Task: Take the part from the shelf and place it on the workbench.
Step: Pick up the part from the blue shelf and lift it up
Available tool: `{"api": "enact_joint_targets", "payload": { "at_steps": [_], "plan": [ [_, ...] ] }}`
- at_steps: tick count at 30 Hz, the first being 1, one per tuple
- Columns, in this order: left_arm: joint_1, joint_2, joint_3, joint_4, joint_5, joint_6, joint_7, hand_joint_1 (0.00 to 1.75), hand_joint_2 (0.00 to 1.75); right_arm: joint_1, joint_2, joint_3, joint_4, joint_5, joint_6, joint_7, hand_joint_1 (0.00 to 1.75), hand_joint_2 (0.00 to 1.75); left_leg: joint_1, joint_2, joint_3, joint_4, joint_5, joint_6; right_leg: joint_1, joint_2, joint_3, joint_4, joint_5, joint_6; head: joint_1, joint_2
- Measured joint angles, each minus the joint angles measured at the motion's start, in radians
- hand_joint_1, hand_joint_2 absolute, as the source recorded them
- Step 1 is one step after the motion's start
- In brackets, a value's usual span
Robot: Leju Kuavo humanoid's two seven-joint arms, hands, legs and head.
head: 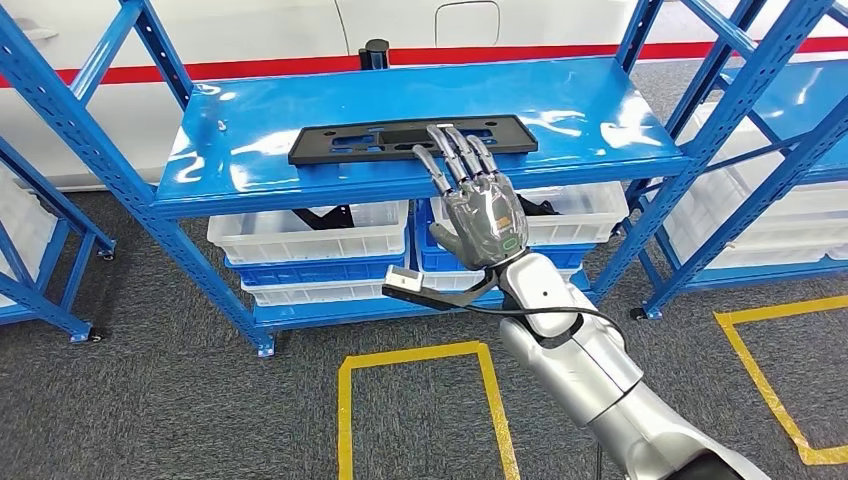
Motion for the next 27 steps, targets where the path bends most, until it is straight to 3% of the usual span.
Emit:
{"api": "enact_joint_targets", "payload": {
  "at_steps": [2,4,6,8,9,10,12,13,14,17,19,22,23,24,25,27],
  "plan": [
    [-0.001,-0.001,0.000,0.000,0.001,0.005,0.000,0.00,0.00,0.000,0.005,-0.005,0.001,0.000,0.004,-0.005,0.00,1.75,0.004,0.003,0.006,-0.012,0.006,0.007,0.002,-0.002,-0.001,0.001,-0.001,0.003,0.000,0.000],
    [-0.002,-0.002,0.000,0.000,0.004,0.011,0.000,0.00,0.00,-0.002,0.011,-0.005,0.004,-0.007,0.014,-0.016,0.00,1.75,0.012,0.009,0.016,-0.030,0.014,0.014,0.007,-0.013,-0.026,0.046,-0.022,0.002,0.002,0.000],
    [-0.001,-0.001,0.001,0.000,0.009,0.015,0.000,0.00,0.00,-0.001,0.016,-0.001,0.013,-0.028,0.035,-0.032,0.00,1.75,0.016,0.015,0.020,-0.036,0.017,0.017,0.006,-0.024,-0.091,0.169,-0.070,-0.003,0.004,0.000],
    [0.000,-0.001,0.002,0.000,0.013,0.017,0.000,0.00,0.00,0.006,0.019,0.005,0.024,-0.057,0.056,-0.047,0.00,1.75,0.018,0.019,0.021,-0.036,0.014,0.014,-0.001,-0.028,-0.150,0.278,-0.099,0.003,0.005,0.000],
    [0.000,-0.001,0.002,0.000,0.014,0.017,-0.001,0.00,0.00,0.010,0.020,0.009,0.030,-0.069,0.065,-0.052,0.00,1.75,0.020,0.019,0.022,-0.035,0.012,0.011,-0.005,-0.030,-0.155,0.280,-0.091,0.012,0.005,0.000],
    [0.000,-0.002,0.003,0.000,0.016,0.018,-0.002,0.00,0.00,0.012,0.021,0.012,0.034,-0.077,0.072,-0.056,0.00,1.75,0.024,0.020,0.026,-0.034,0.008,0.005,-0.009,-0.033,-0.138,0.241,-0.069,0.024,0.005,0.000],
    [0.001,-0.002,0.005,0.000,0.022,0.025,-0.005,0.00,0.00,0.012,0.023,0.022,0.042,-0.083,0.086,-0.059,0.00,1.75,0.027,0.020,0.033,-0.030,-0.003,-0.011,-0.016,-0.044,-0.068,0.099,-0.012,0.047,0.007,0.000],
    [0.000,-0.001,0.006,0.000,0.026,0.031,-0.006,0.00,0.00,0.011,0.026,0.028,0.046,-0.082,0.092,-0.060,0.00,1.75,0.027,0.020,0.035,-0.027,-0.009,-0.019,-0.017,-0.046,-0.040,0.045,0.005,0.047,0.008,0.000],
    [0.000,-0.001,0.008,0.000,0.030,0.038,-0.008,0.00,0.00,0.011,0.027,0.035,0.051,-0.080,0.096,-0.060,0.00,1.75,0.025,0.020,0.036,-0.026,-0.013,-0.025,-0.017,-0.046,-0.024,0.015,0.010,0.042,0.008,0.000],
    [0.001,0.001,0.013,0.000,0.035,0.050,-0.013,0.00,0.00,0.012,0.033,0.058,0.065,-0.068,0.105,-0.057,0.00,1.75,0.028,0.021,0.036,-0.028,-0.019,-0.035,-0.016,-0.036,-0.019,0.009,0.002,0.015,0.006,0.000],
    [-0.001,0.002,0.015,0.000,0.040,0.058,-0.018,0.00,0.00,0.010,0.038,0.070,0.071,-0.060,0.109,-0.054,0.00,1.75,0.032,0.019,0.017,0.013,-0.042,-0.042,-0.019,-0.031,-0.011,0.007,-0.004,0.001,0.004,0.000],
    [0.000,0.002,0.015,0.000,0.043,0.071,-0.023,0.00,0.00,0.009,0.044,0.086,0.081,-0.055,0.111,-0.053,0.00,1.75,0.033,0.014,-0.095,0.209,-0.110,-0.048,-0.014,-0.029,0.005,0.007,-0.018,-0.020,0.001,0.000],
    [0.002,0.001,0.015,0.000,0.043,0.073,-0.023,0.00,0.00,0.010,0.044,0.092,0.086,-0.054,0.111,-0.053,0.00,1.75,0.033,0.013,-0.132,0.259,-0.115,-0.047,-0.011,-0.027,0.011,0.007,-0.022,-0.025,0.001,0.000],
    [0.004,0.001,0.015,0.000,0.043,0.073,-0.023,0.00,0.00,0.010,0.044,0.097,0.090,-0.053,0.112,-0.053,0.00,1.75,0.033,0.013,-0.154,0.275,-0.101,-0.044,-0.008,-0.025,0.017,0.007,-0.027,-0.029,0.001,0.000],
    [0.005,0.000,0.015,0.000,0.043,0.073,-0.023,0.00,0.00,0.010,0.045,0.101,0.094,-0.052,0.112,-0.053,0.00,1.75,0.033,0.013,-0.154,0.248,-0.065,-0.040,-0.006,-0.022,0.026,0.007,-0.033,-0.030,0.001,0.000],
    [0.006,0.000,0.015,0.000,0.043,0.073,-0.023,0.00,0.00,0.006,0.047,0.108,0.100,-0.051,0.112,-0.054,0.00,1.75,0.031,0.007,-0.111,0.120,0.021,-0.026,-0.004,-0.016,0.044,0.006,-0.045,-0.027,0.002,0.000]
  ]
}}
